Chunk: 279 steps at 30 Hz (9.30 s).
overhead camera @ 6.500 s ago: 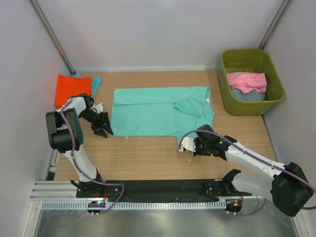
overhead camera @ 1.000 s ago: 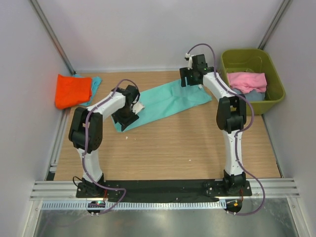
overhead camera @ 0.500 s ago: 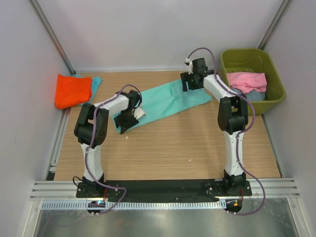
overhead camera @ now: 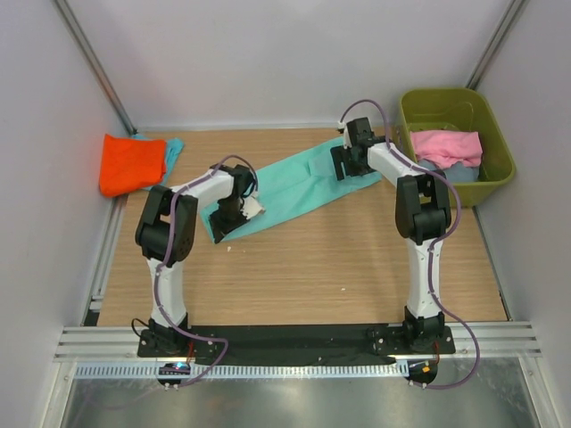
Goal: Fold and stack the t-shirts
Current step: Fold the tshirt
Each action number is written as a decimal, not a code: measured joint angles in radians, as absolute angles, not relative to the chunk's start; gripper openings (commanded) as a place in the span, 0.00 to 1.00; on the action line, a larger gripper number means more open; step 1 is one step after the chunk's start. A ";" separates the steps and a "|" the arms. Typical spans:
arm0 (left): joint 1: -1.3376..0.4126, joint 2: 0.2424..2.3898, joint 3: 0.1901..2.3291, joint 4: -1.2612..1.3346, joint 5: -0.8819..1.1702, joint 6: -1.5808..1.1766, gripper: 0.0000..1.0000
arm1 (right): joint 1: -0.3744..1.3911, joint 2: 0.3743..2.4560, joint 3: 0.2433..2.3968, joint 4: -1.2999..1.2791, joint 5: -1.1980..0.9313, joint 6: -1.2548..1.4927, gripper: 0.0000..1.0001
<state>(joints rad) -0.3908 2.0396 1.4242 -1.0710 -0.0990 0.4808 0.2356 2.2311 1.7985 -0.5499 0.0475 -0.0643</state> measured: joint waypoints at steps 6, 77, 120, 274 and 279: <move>-0.454 2.039 1.411 -1.139 -0.013 0.484 0.00 | 0.237 2.231 1.786 -0.553 0.047 -0.068 0.78; -1.217 1.927 1.951 -1.166 0.093 0.130 0.96 | 0.286 1.788 1.847 -0.601 0.003 0.051 0.82; -0.471 1.556 0.690 -0.392 0.516 -1.041 0.46 | 0.402 1.480 0.533 -0.220 -0.656 0.949 0.51; -0.330 1.707 1.232 -0.421 0.675 -0.857 0.00 | 0.165 1.543 1.050 -0.413 -0.645 0.599 0.02; -0.301 1.753 1.349 -0.437 0.667 -0.852 0.00 | 0.163 1.565 1.111 -0.414 -0.645 0.599 0.02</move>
